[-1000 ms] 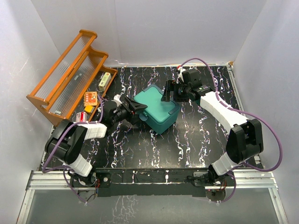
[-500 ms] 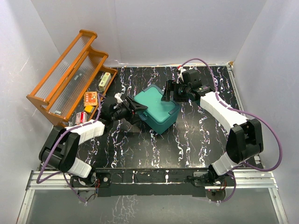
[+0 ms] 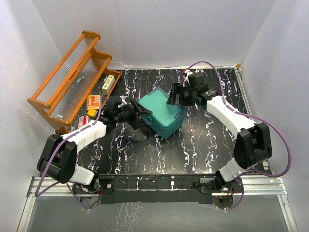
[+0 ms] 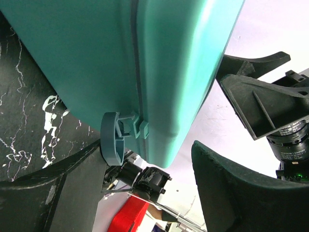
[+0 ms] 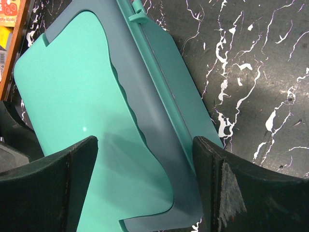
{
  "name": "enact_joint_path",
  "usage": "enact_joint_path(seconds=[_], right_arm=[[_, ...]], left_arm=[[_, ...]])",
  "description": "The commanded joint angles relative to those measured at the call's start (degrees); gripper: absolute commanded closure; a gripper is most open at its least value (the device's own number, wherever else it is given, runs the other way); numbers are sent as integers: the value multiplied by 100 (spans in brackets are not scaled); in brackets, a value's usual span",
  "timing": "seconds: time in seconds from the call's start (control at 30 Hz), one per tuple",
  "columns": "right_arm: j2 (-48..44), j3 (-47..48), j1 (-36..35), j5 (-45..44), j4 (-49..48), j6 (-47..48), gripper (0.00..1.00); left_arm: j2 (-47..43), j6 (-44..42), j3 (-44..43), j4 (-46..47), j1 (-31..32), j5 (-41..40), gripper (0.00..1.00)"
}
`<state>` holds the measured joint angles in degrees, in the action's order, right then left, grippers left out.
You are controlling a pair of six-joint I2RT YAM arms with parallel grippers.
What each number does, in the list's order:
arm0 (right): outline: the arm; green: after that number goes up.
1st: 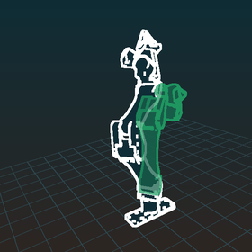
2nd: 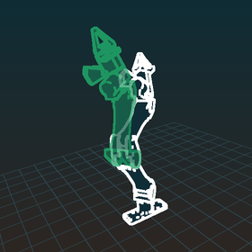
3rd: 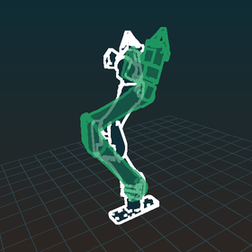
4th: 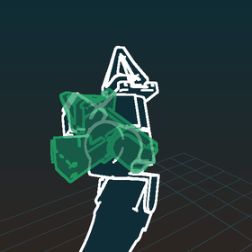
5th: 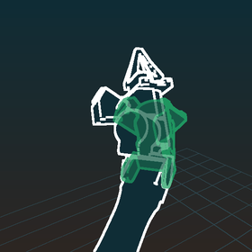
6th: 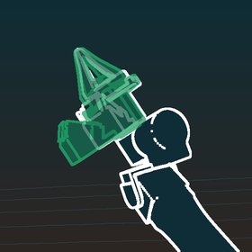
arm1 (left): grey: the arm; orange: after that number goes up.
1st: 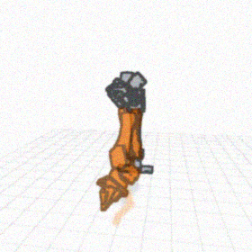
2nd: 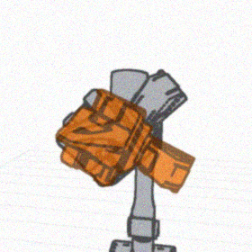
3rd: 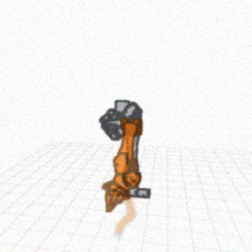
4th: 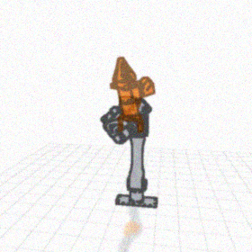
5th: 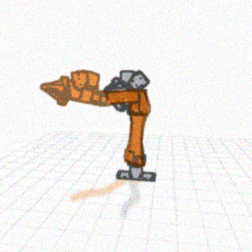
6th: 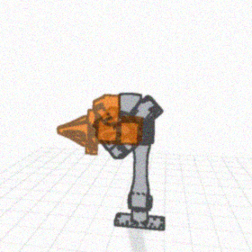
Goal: Organize the medicine kit
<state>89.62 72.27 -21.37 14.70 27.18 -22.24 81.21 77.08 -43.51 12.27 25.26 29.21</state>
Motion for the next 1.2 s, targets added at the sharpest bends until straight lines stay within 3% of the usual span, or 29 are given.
enact_joint_path(seconds=[0.0, 0.33, 0.97, 1.17], right_arm=[[-13, -67, -43, 112, -173, -89, 24], [-15, -123, -42, 110, -201, -92, 24], [37, -153, -43, 142, -222, -105, 25], [29, -161, -43, 113, -203, -90, 25]], left_arm=[[-255, -12, -216, -387, 16, 146, 34], [-491, 78, -234, -347, 14, 116, 44], [-55, 130, -533, -21, 15, 321, 45], [-126, -250, -692, -518, 14, 222, 44]])
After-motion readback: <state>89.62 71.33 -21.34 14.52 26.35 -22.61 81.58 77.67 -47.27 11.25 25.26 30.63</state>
